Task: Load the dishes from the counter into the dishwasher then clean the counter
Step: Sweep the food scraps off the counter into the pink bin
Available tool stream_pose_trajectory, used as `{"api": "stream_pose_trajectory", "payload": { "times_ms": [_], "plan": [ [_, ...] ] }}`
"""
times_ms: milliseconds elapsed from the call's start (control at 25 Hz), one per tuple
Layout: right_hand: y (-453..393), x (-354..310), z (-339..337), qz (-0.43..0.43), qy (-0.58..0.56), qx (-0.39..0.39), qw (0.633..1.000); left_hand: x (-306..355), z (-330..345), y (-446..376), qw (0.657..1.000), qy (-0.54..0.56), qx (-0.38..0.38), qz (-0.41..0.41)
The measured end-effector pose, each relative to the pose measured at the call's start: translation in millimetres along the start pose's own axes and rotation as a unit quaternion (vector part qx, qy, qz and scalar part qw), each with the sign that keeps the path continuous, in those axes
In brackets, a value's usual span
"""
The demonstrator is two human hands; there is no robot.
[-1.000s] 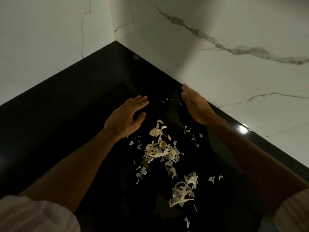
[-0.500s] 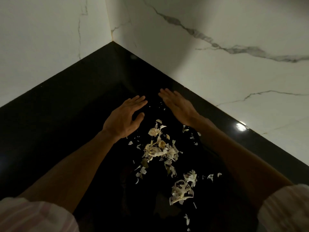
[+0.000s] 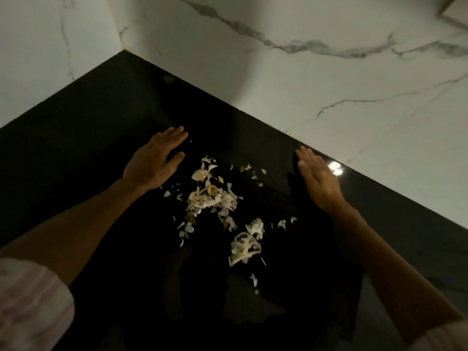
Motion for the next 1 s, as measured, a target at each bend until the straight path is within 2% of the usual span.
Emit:
{"api": "stream_pose_trajectory", "payload": {
  "times_ms": [120, 160, 240, 280, 320, 360, 440, 520, 600, 720, 840, 920, 1000],
  "plan": [
    [20, -35, 7, 0.004, -0.135, -0.120, 0.984, 5, 2, 10, 1.000, 0.014, -0.013, 0.001],
    [25, -34, 2, 0.036, -0.198, -0.111, 0.973, 7, 4, 18, 1.000, 0.024, -0.010, -0.006],
    [24, -9, -21, 0.135, -0.282, 0.019, 0.950, 14, 8, 37, 0.998, 0.049, -0.023, -0.013],
    [23, 7, -31, 0.171, -0.260, 0.089, 0.946, 16, 11, 45, 0.998, 0.055, -0.028, -0.014],
    [19, 17, -35, 0.180, -0.200, 0.119, 0.956, 19, 13, 51, 0.999, 0.047, -0.025, -0.014],
    [11, 20, -29, 0.159, -0.126, 0.106, 0.973, 21, 15, 54, 0.999, 0.035, -0.021, -0.017],
    [-8, 1, 2, 0.081, -0.024, 0.026, 0.996, 21, 20, 54, 0.999, 0.021, -0.025, -0.042],
    [-17, -42, 38, -0.017, -0.021, -0.058, 0.998, 23, 23, 56, 0.998, 0.018, -0.022, -0.059],
    [-9, -77, 55, -0.090, -0.030, -0.099, 0.991, 34, 27, 63, 0.999, 0.027, -0.025, -0.036],
    [22, -97, 64, -0.134, -0.056, -0.142, 0.979, 59, 31, 85, 0.998, 0.050, -0.033, -0.005],
    [63, -111, 44, -0.167, -0.087, -0.197, 0.962, 79, 36, 116, 0.995, 0.095, -0.035, 0.001],
    [88, -107, 20, -0.159, -0.079, -0.162, 0.971, 83, 36, 136, 0.989, 0.144, -0.006, -0.021],
    [122, -95, -5, -0.116, -0.071, -0.041, 0.990, 84, 36, 156, 0.980, 0.188, 0.031, -0.054]
  ]
}}
Point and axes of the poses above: each hand's wrist, its own y-axis away from the middle knuckle, its own z-axis out of the palm, x = y × z, the point moved 6 cm from there along -y, towards the middle knuckle, and after that the axes turned 11 degrees about x, right-handed, at the moved point
